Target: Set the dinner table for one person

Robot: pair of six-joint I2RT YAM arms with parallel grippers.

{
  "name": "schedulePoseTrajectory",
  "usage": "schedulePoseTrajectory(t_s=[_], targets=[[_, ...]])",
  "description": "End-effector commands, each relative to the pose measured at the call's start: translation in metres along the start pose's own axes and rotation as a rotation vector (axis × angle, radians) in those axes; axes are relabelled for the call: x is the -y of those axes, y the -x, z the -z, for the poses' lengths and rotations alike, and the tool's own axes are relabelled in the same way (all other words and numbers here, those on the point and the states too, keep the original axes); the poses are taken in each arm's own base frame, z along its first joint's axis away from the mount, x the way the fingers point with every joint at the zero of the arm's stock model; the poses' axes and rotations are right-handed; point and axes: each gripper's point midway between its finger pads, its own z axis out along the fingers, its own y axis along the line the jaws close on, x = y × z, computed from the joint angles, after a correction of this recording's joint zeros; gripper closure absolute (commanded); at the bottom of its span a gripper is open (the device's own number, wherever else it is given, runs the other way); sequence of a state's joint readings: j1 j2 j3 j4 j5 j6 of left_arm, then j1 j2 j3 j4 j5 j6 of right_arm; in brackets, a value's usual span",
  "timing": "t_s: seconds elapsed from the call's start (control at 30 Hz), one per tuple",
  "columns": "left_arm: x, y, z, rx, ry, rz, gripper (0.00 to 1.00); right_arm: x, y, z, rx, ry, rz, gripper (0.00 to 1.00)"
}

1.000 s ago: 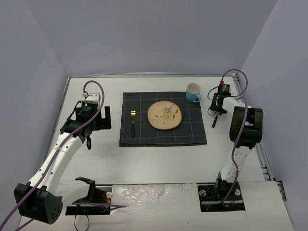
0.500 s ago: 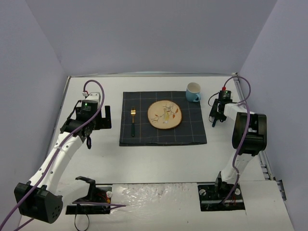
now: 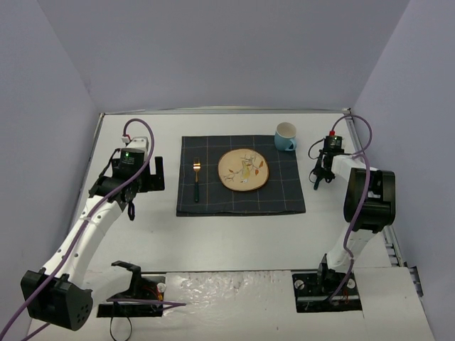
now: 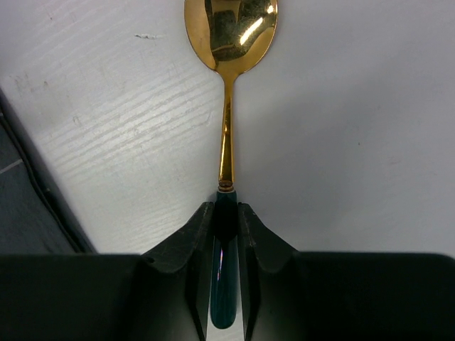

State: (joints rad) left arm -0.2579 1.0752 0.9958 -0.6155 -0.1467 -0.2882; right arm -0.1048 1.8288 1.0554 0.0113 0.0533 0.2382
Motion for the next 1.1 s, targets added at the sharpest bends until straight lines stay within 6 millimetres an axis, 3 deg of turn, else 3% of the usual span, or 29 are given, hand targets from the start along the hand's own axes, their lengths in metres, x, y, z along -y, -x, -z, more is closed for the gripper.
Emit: schedulePoseTrajectory(t_s=[0.0,0.27,0.4,0.5,0.7,0.9,1.07], targets=[[-0.001,0.022,0.004,0.073,-0.004,0.014,0.03,0.008,0.017,0.034,0.071,-0.033,-0.011,1.0],[-0.004,0.022,0.002,0.067,0.005,0.025,0.03,-0.013,0.044,0.107,0.265,0.044,-0.011,1.0],[-0.007,0.024,0.001,0.07,0.013,0.035,0.03,-0.053,0.044,0.146,0.331,0.172,0.066,1.0],[-0.01,0.024,0.001,0.072,0.021,0.041,0.03,-0.082,0.029,0.158,0.321,0.228,0.134,1.0],[-0.013,0.024,0.001,0.074,0.032,0.044,0.03,-0.125,-0.017,0.151,0.228,0.286,0.233,1.0],[-0.014,0.024,0.001,0.076,0.036,0.046,0.03,-0.138,-0.054,0.116,0.104,0.274,0.313,1.0],[-0.014,0.024,0.001,0.075,0.033,0.047,0.03,-0.135,-0.068,0.091,0.059,0.233,0.34,1.0]])
